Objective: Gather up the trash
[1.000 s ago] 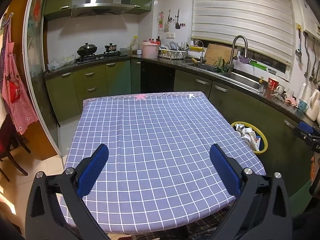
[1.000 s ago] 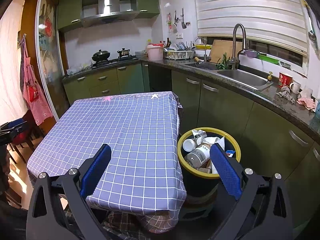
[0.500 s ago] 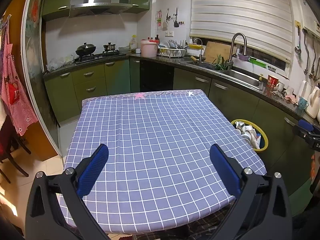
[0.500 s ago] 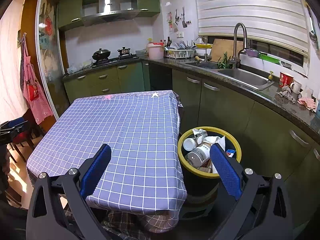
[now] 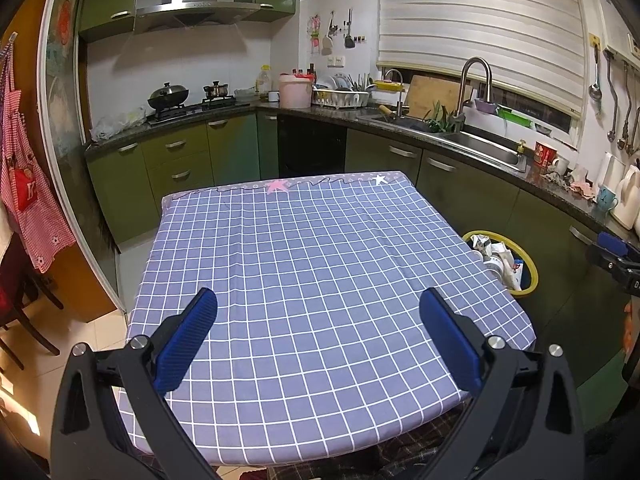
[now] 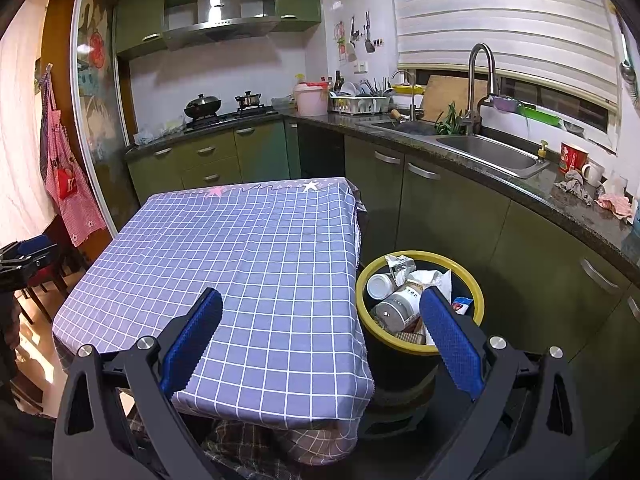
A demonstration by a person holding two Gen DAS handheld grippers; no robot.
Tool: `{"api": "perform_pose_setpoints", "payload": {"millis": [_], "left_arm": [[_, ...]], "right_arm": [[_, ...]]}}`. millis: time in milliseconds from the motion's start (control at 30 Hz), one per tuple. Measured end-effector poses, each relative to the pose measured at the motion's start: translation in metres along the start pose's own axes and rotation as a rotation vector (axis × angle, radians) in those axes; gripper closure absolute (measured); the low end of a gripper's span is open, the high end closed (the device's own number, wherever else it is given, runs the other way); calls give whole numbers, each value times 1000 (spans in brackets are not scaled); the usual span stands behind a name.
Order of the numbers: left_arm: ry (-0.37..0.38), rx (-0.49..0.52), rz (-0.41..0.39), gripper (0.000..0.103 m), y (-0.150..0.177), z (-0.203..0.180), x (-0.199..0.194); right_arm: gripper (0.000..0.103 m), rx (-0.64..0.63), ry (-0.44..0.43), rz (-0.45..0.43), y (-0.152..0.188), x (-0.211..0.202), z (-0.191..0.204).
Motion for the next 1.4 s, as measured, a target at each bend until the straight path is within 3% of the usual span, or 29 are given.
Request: {"api": "perform_pose_setpoints", "payload": {"millis": [367,900,1100,1400], "left_arm": [[11,-6,1,7,-1,2,1],[-31,-2,-21,7,-5,1,6],[30,34,-46,7,-9,-6,6],[-16,-16,108,7,-23,15,52]], "right_arm": [[6,-2,-1,5,0,4,-1],[6,-5,-8,15,3,8,-1],[6,-3,-14,25,2,13,-3],[6,-29,-43,77,-12,46,2]]}}
Point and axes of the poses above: each gripper's, at about its wrist camera, not at the fingertips, and x roughly the way its jaws point, z to its left, y to its underside, the point moved 6 cm from there along x, roughly the way its jaws point, and after that the axes turned 13 degrees about z, right-handed, at the moved point
